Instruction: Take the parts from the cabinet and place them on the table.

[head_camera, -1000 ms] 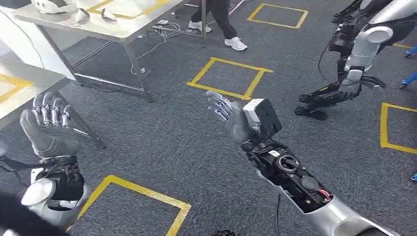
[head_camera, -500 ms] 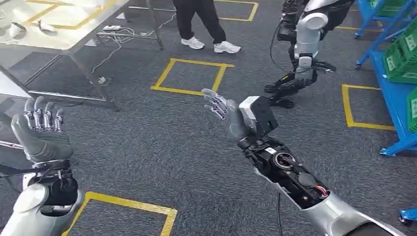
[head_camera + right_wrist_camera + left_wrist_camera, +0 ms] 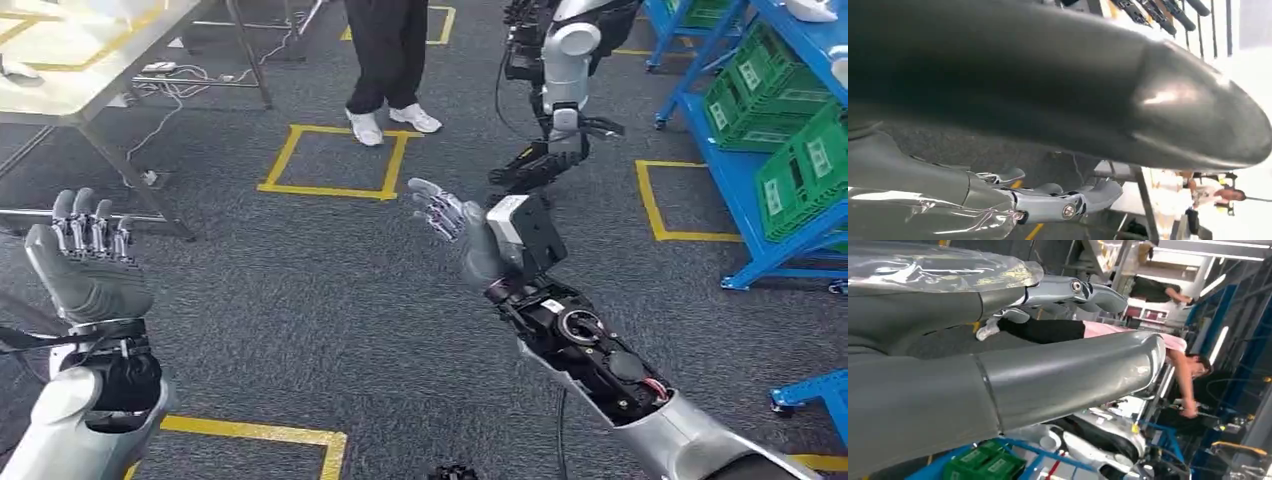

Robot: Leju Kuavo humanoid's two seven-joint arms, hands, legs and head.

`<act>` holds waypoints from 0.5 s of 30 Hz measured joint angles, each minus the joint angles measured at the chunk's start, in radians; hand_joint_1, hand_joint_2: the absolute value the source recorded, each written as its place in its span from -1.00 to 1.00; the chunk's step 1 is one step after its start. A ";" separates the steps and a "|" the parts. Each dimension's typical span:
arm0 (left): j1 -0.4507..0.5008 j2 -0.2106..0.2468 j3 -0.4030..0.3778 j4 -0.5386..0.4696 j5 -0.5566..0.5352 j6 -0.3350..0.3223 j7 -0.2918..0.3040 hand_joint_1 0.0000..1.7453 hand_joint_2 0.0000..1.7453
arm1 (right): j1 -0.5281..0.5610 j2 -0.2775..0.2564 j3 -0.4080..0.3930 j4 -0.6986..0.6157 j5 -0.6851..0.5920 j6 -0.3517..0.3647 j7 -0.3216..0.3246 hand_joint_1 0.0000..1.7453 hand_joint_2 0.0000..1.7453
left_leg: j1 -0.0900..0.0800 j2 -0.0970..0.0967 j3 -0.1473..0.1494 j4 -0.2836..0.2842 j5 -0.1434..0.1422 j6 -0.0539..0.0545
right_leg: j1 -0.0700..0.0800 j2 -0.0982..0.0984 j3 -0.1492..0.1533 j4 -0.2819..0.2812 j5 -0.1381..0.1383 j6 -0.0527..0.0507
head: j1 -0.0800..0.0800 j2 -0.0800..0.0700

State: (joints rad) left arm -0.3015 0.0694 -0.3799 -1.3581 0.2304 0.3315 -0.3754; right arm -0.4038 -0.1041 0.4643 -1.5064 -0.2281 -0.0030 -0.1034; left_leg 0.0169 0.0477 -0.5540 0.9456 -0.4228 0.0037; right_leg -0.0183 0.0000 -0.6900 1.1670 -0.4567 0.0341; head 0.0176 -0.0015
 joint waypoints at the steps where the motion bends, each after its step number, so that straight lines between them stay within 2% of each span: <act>1: -0.001 0.000 0.000 0.000 0.000 0.000 0.000 -1.00 -1.00 | 0.000 0.000 0.000 0.000 0.000 0.000 0.000 -1.00 -1.00 | 0.001 0.008 0.006 0.000 -0.004 -0.004 | 0.000 -0.013 0.056 -0.106 0.048 -0.002 | 0.003 0.000; 2: -0.001 0.000 0.000 -0.001 0.000 0.000 0.000 -1.00 -1.00 | -0.001 0.000 0.000 0.000 0.000 0.000 0.000 -1.00 -1.00 | -0.001 0.015 0.011 0.000 -0.008 -0.010 | 0.002 -0.050 0.096 -0.188 0.068 -0.005 | 0.008 0.000; 3: -0.003 0.000 0.000 -0.001 0.000 0.000 0.000 -1.00 -1.00 | -0.004 0.000 0.000 0.000 0.000 0.000 0.000 -1.00 -1.00 | -0.010 0.021 0.009 0.004 -0.012 -0.016 | 0.020 -0.062 0.106 -0.210 0.057 -0.011 | 0.011 0.000; 4: -0.003 0.000 0.000 -0.001 0.000 -0.002 0.001 -1.00 -1.00 | -0.004 0.000 0.000 0.000 0.000 0.000 -0.001 -1.00 -1.00 | -0.009 0.028 0.009 0.001 -0.011 -0.017 | 0.016 -0.053 0.101 -0.206 0.058 -0.020 | 0.007 0.000; 5: -0.003 0.000 0.000 -0.001 0.000 -0.004 0.001 -1.00 -1.00 | -0.003 0.000 0.000 0.000 0.000 0.000 0.000 -1.00 -1.00 | -0.009 0.038 0.012 0.000 -0.013 -0.021 | 0.021 -0.041 0.099 -0.207 0.057 -0.024 | 0.001 0.000; 7: -0.004 -0.002 0.000 -0.001 0.000 -0.006 0.001 -1.00 -1.00 | -0.004 0.000 0.000 -0.001 0.000 0.000 -0.001 -1.00 -1.00 | -0.005 0.056 0.017 -0.002 -0.019 -0.035 | 0.019 -0.019 0.103 -0.215 0.062 -0.039 | 0.003 0.000; 8: -0.005 -0.001 0.000 -0.001 0.000 -0.006 0.001 -1.00 -1.00 | -0.005 0.000 0.000 -0.001 0.000 0.000 -0.002 -1.00 -1.00 | 0.001 0.014 0.013 0.018 -0.036 -0.040 | 0.015 -0.011 0.108 -0.220 0.065 -0.043 | -0.001 0.000; 9: -0.007 -0.001 0.000 -0.001 0.000 -0.006 0.000 -1.00 -1.00 | -0.007 0.000 0.000 -0.001 0.000 0.000 -0.002 -1.00 -1.00 | 0.001 -0.019 -0.013 0.073 -0.069 -0.040 | 0.015 -0.005 0.108 -0.220 0.066 -0.051 | -0.004 0.000; 11: -0.004 0.000 0.000 -0.001 0.000 -0.006 0.001 -1.00 -1.00 | -0.005 0.000 0.001 -0.001 0.000 0.002 -0.001 -1.00 -1.00 | -0.001 -0.042 -0.106 0.255 -0.148 -0.041 | 0.016 0.014 0.106 -0.220 0.066 -0.056 | -0.013 0.000; 12: -0.001 0.000 0.000 -0.001 0.001 -0.006 0.001 -1.00 -1.00 | -0.002 0.000 0.001 -0.001 0.000 0.002 0.000 -1.00 -1.00 | -0.001 -0.043 -0.147 0.328 -0.168 -0.041 | 0.018 0.025 0.106 -0.220 0.066 -0.057 | -0.015 0.000; 13: 0.001 0.000 0.000 -0.001 0.001 -0.006 0.001 -1.00 -1.00 | 0.001 0.000 0.001 0.000 0.000 0.002 0.000 -1.00 -1.00 | -0.001 -0.043 -0.165 0.350 -0.162 -0.040 | 0.018 0.035 0.106 -0.220 0.066 -0.057 | -0.017 0.000; 14: 0.002 0.000 0.000 0.000 0.001 -0.006 0.001 -1.00 -1.00 | 0.002 0.000 0.001 0.000 0.000 0.002 0.001 -1.00 -1.00 | -0.001 -0.044 -0.157 0.319 -0.131 -0.038 | 0.018 0.047 0.106 -0.219 0.066 -0.057 | -0.018 0.000; 15: 0.000 0.000 0.000 0.000 0.001 -0.006 0.001 -1.00 -1.00 | 0.002 0.000 0.001 0.000 0.000 0.002 0.001 -1.00 -1.00 | -0.001 -0.045 -0.128 0.250 -0.086 -0.035 | 0.018 0.059 0.107 -0.217 0.066 -0.057 | -0.022 0.000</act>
State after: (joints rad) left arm -0.3012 0.0694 -0.3799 -1.3584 0.2312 0.3250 -0.3746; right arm -0.4016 -0.1038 0.4654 -1.5068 -0.2281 -0.0015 -0.1022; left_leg 0.0164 0.0027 -0.6825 1.1957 -0.5087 -0.0312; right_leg -0.0002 0.0588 -0.5835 0.9497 -0.3907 -0.0224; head -0.0046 -0.0015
